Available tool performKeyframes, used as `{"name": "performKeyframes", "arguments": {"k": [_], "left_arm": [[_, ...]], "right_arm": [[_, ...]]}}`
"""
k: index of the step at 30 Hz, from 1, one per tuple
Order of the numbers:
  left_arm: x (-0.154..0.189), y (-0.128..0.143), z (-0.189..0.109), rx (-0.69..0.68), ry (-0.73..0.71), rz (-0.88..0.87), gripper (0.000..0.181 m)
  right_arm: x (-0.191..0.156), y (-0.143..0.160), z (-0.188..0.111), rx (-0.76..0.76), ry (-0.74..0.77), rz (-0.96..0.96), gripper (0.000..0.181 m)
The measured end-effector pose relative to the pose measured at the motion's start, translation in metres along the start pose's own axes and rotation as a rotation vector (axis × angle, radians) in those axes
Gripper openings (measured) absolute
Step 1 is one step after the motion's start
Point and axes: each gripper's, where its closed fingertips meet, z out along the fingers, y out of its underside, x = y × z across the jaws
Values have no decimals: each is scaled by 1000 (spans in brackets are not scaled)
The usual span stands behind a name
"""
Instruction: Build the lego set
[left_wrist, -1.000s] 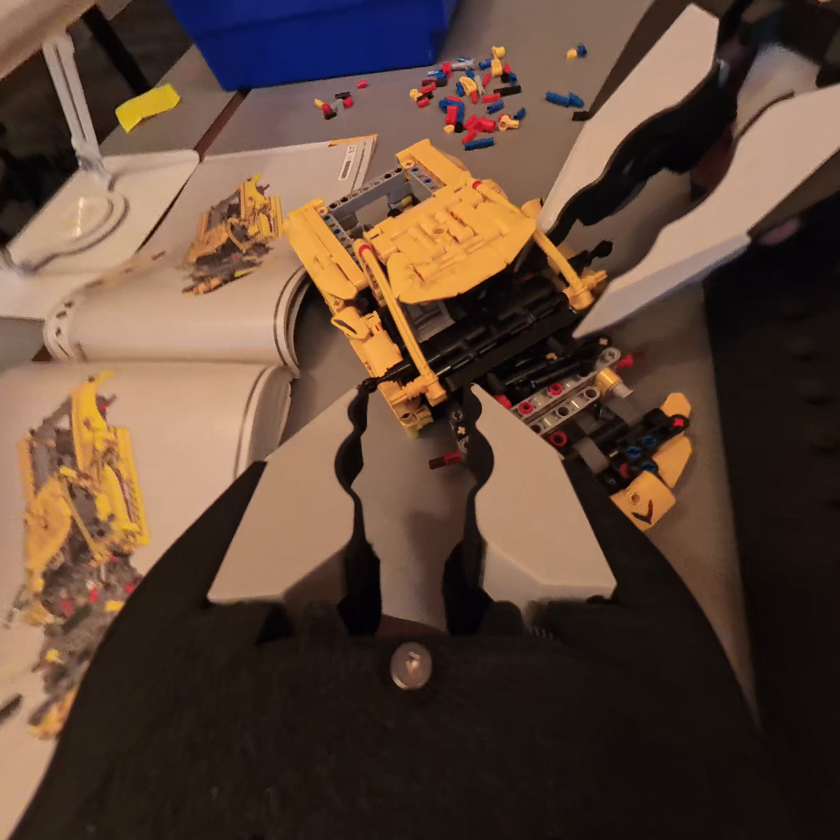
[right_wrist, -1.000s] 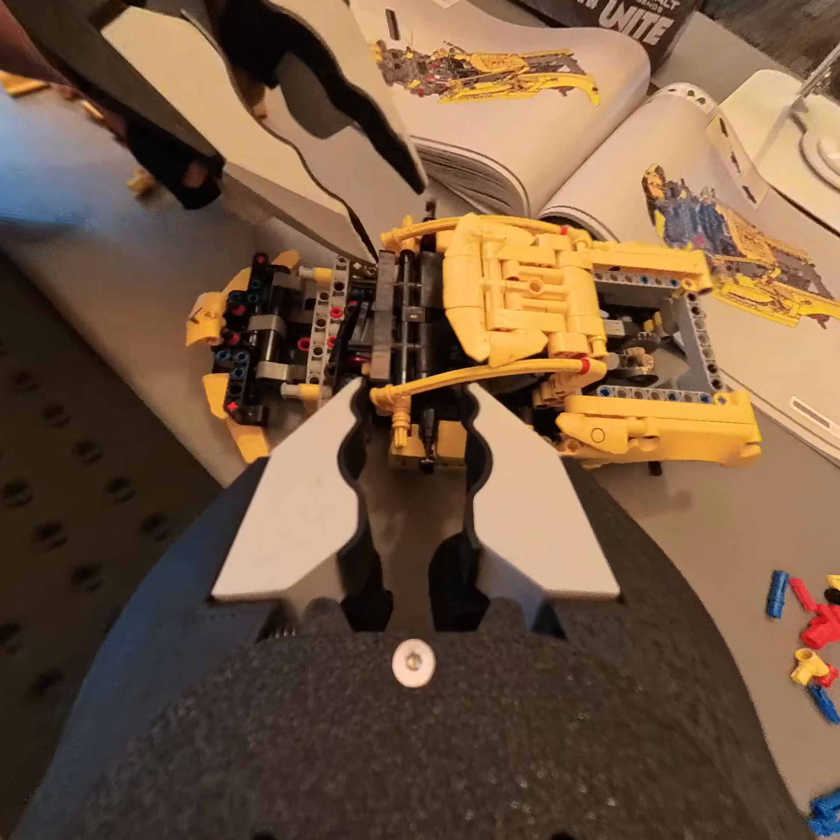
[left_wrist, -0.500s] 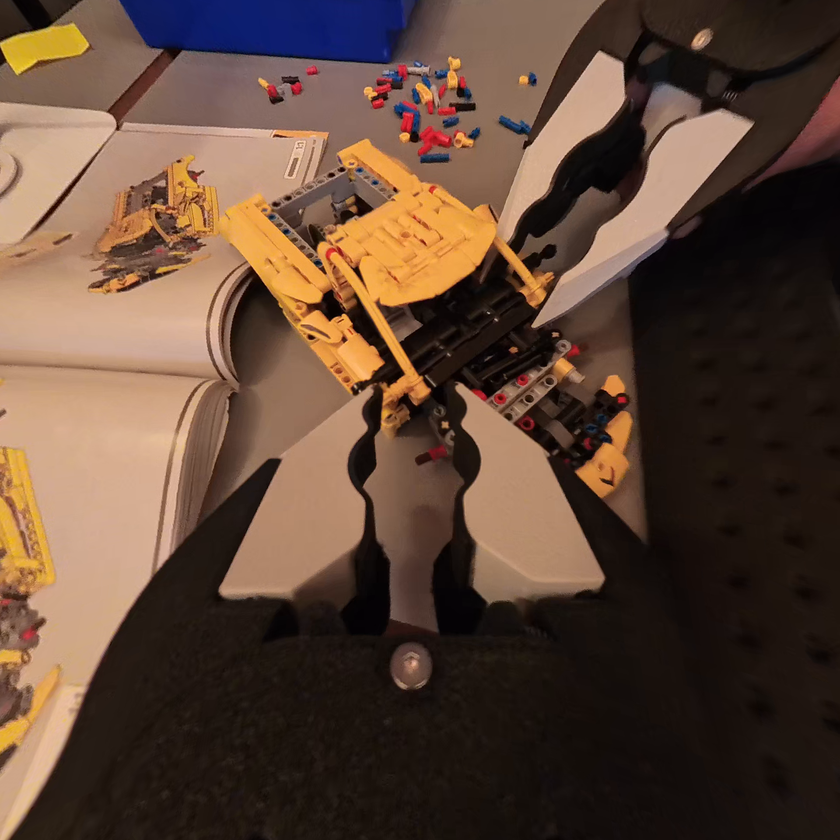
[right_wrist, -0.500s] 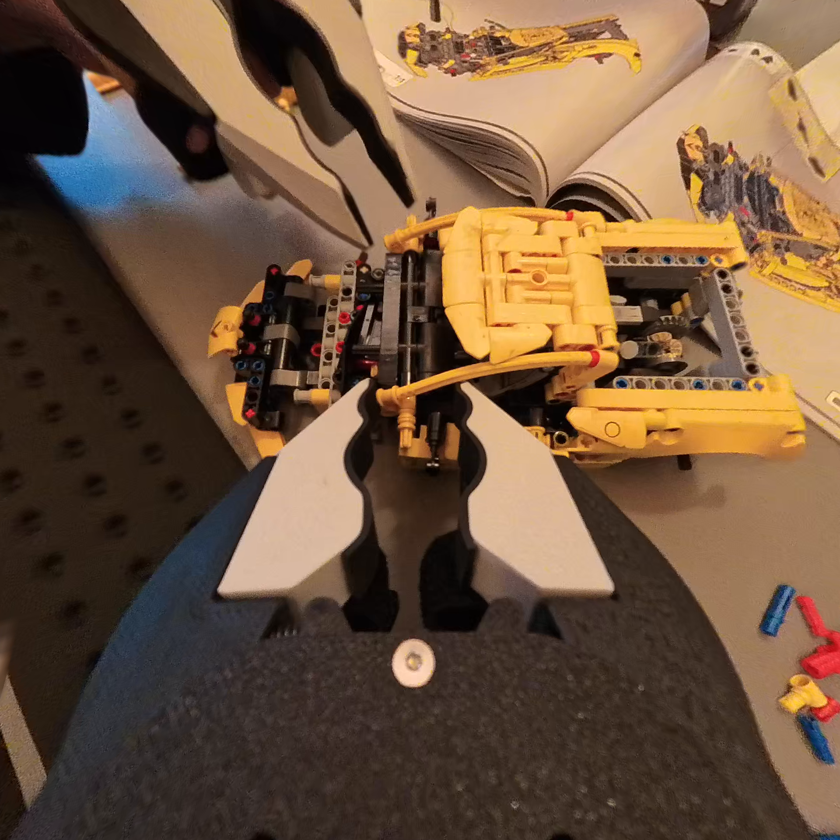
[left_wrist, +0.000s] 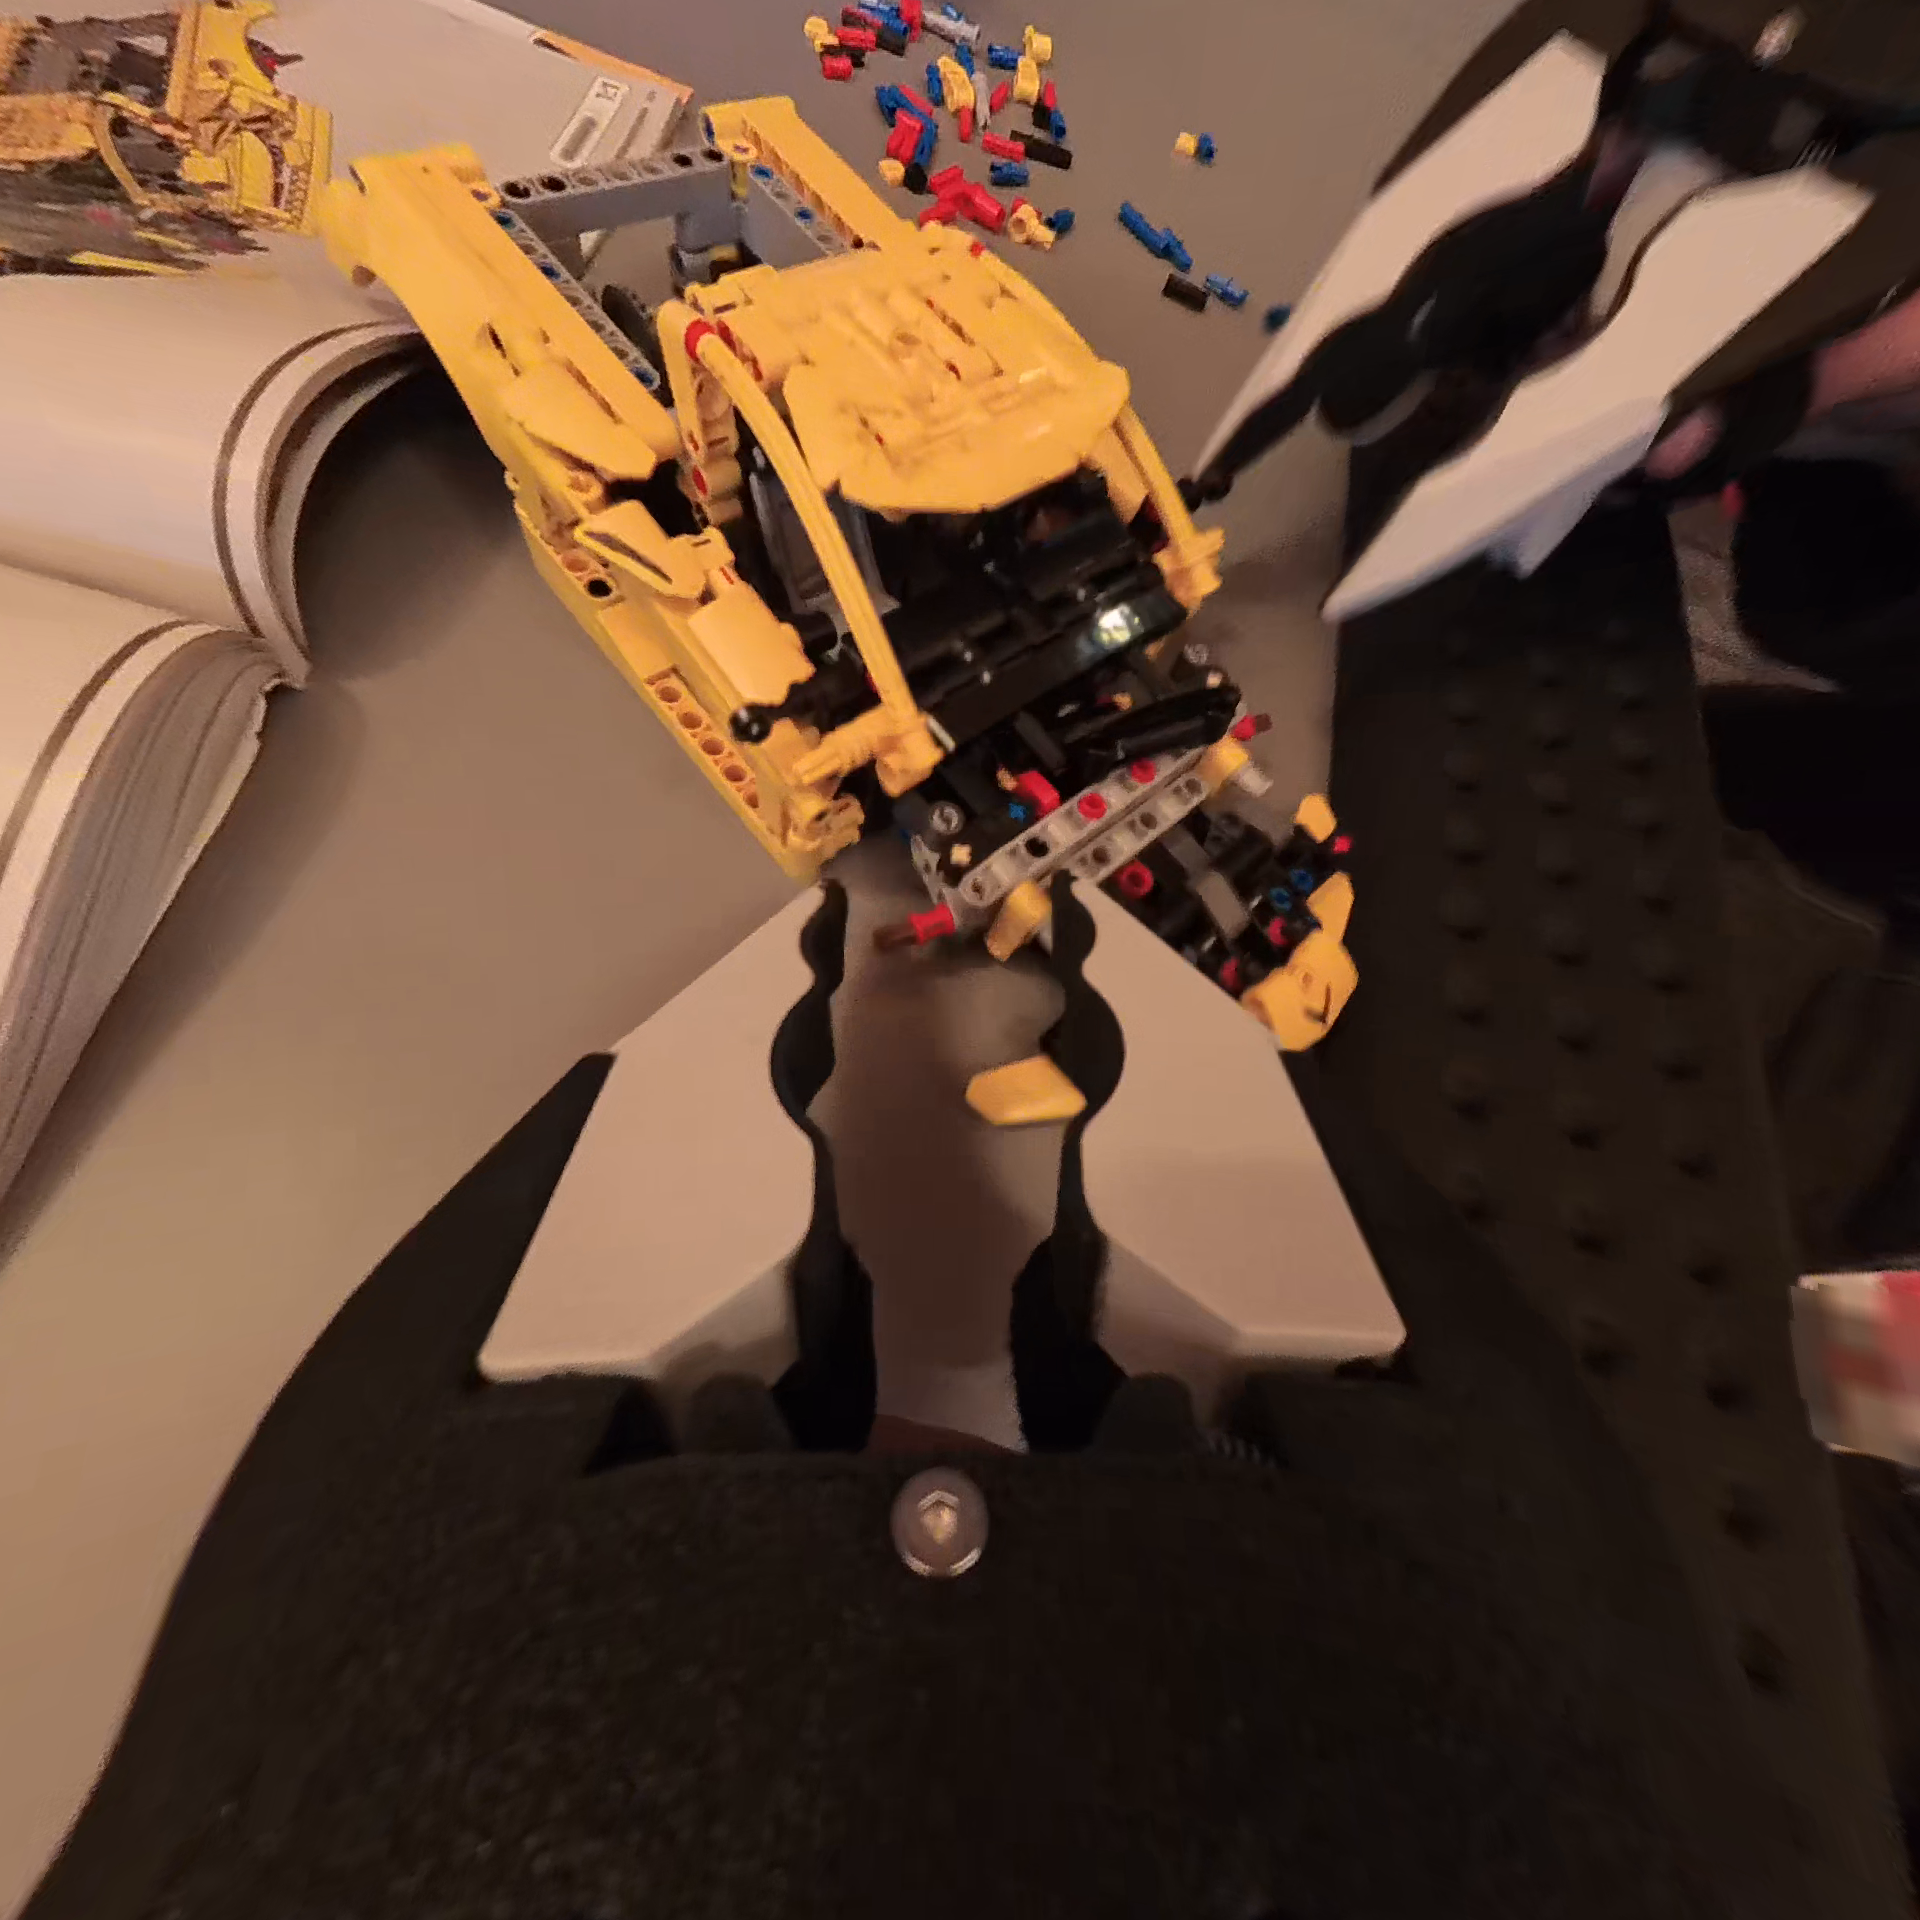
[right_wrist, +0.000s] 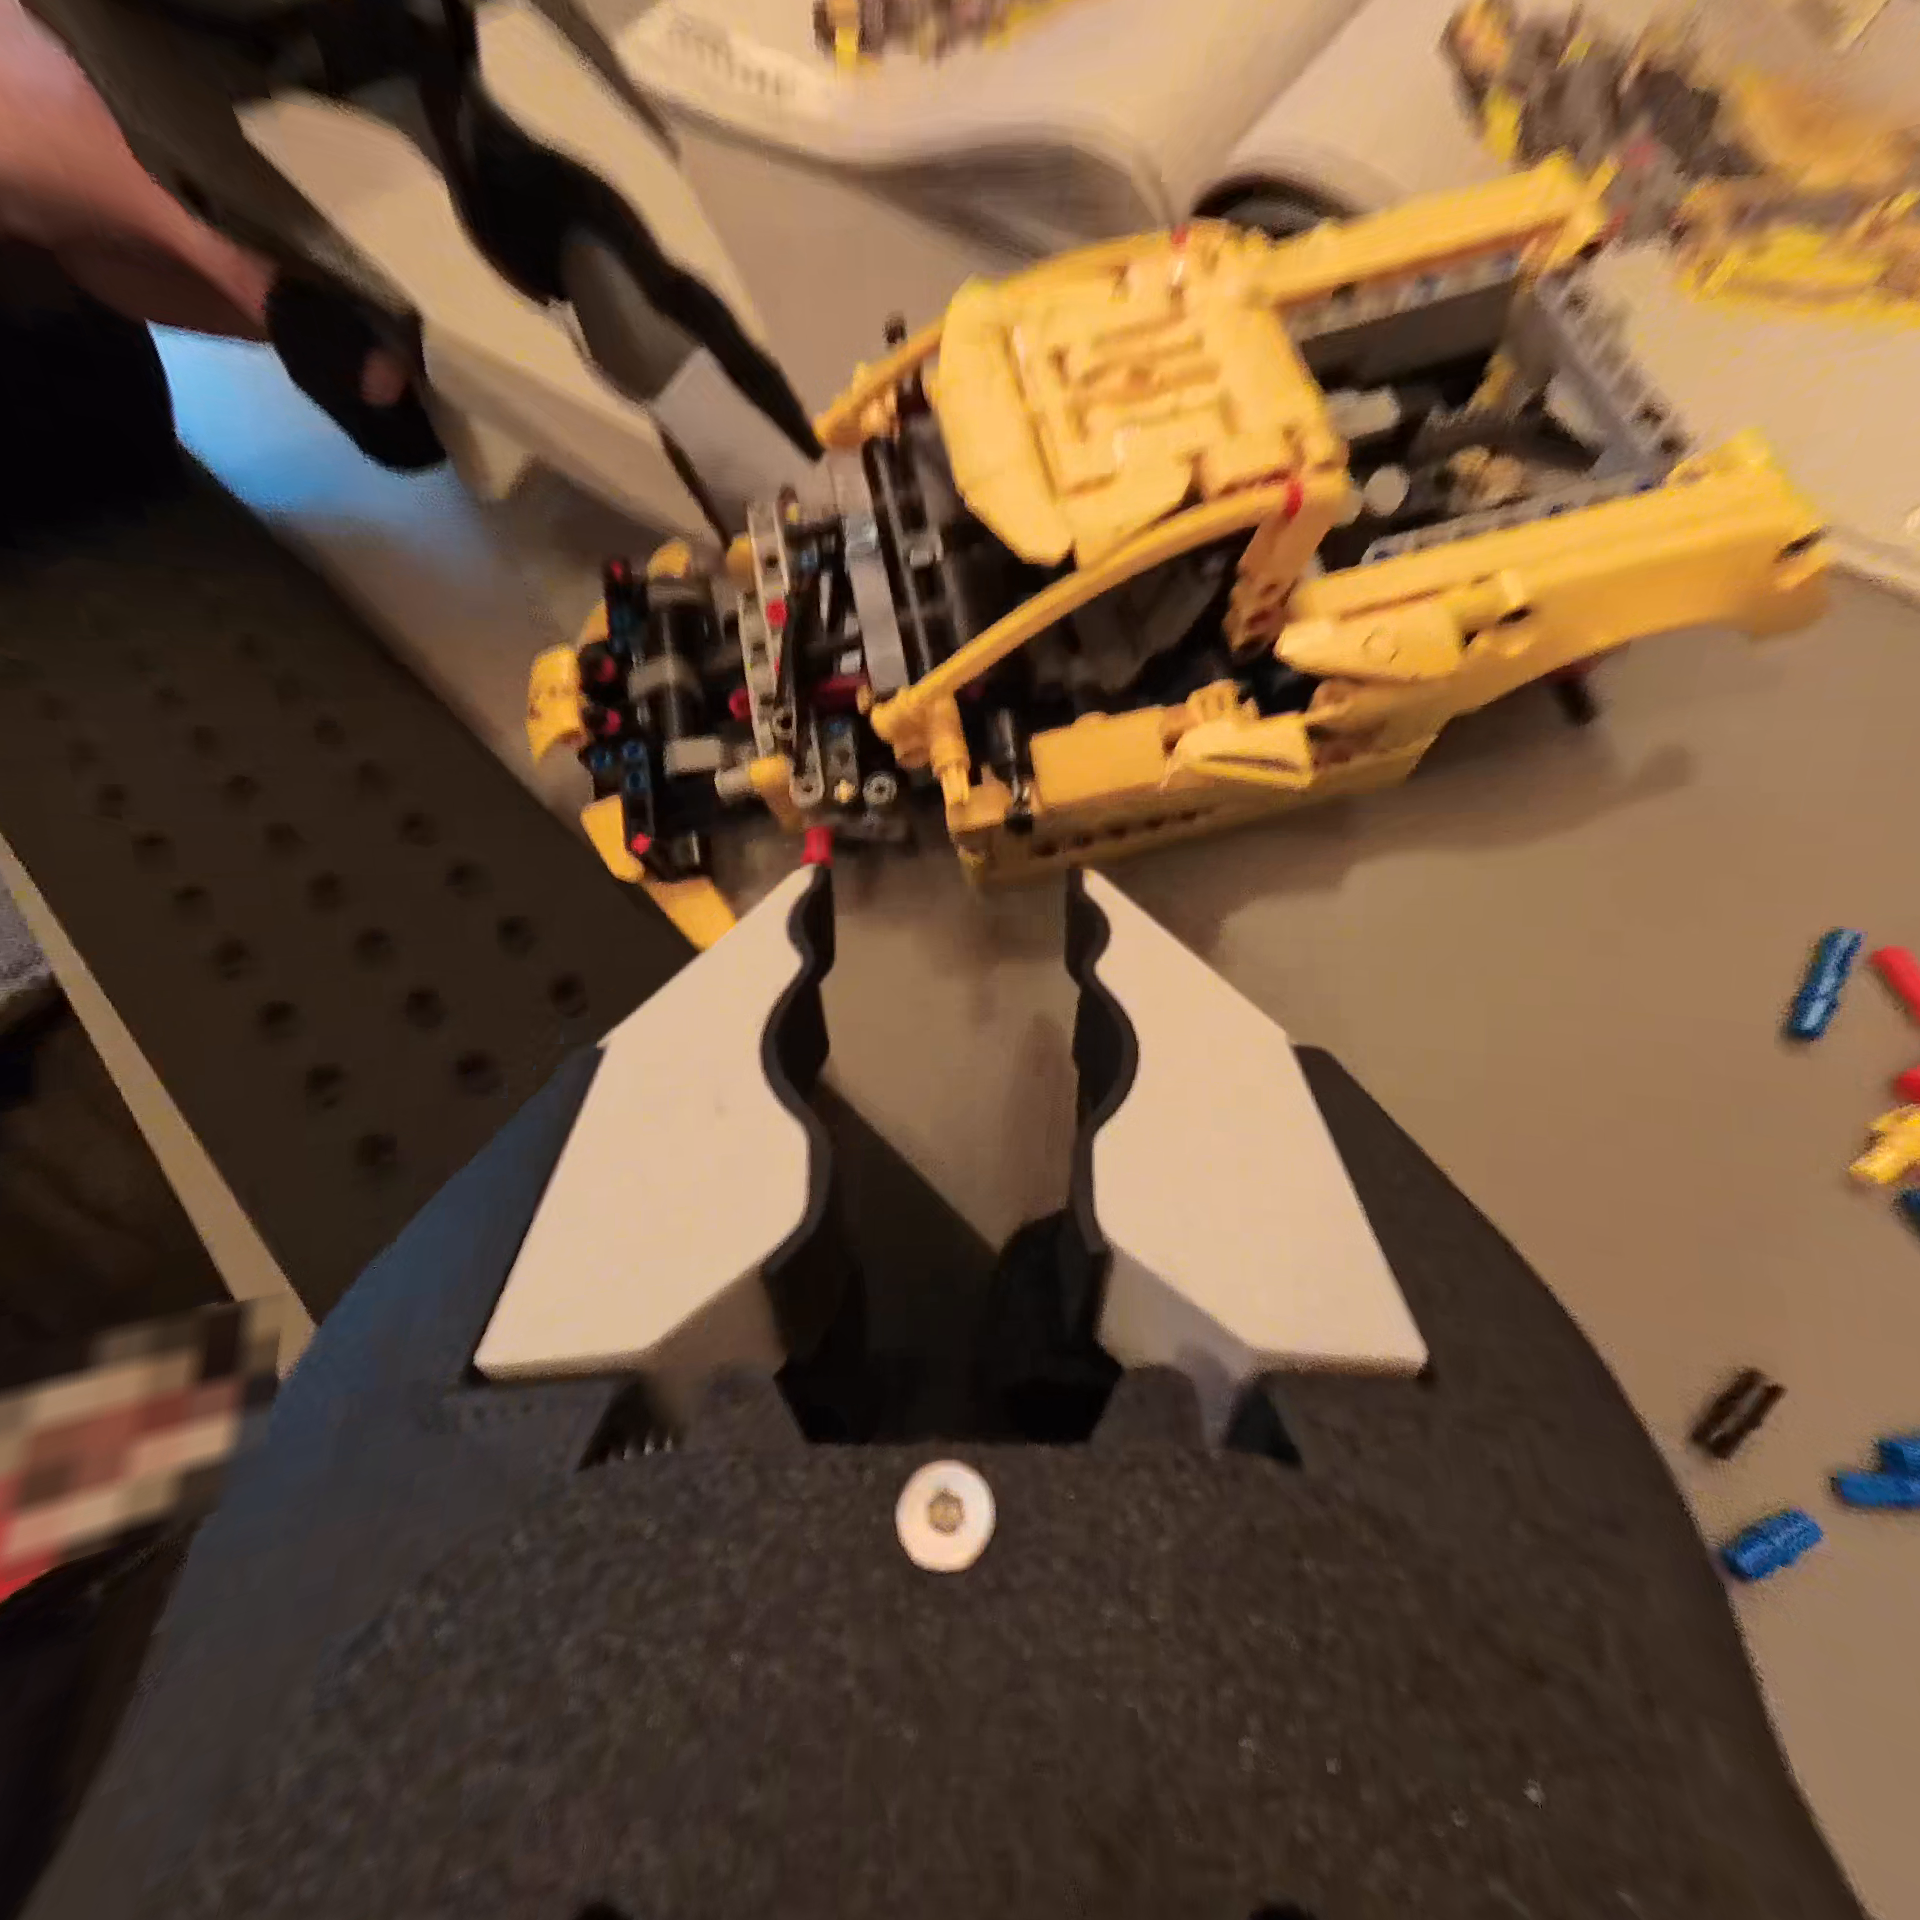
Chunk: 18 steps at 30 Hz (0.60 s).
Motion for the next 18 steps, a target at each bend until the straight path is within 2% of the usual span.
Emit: {"name": "performKeyframes", "arguments": {"k": [2,6,9,12,15,18], "left_arm": [[8,-6,7,0,52,-31,39],[12,0,20,-73,30,7,33],[16,2,19,-74,20,-11,32],[16,1,12,-63,21,-21,32],[3,-20,-2,50,2,-71,32],[-4,-35,-5,124,36,-133,41]], "right_arm": [[-4,8,5,-56,-7,-20,41],[2,-1,14,-44,40,-47,39],[13,-2,15,-42,95,-55,22],[13,-2,9,-24,70,-22,31],[20,-4,3,11,75,4,40],[28,-2,8,-8,59,104,72]]}}
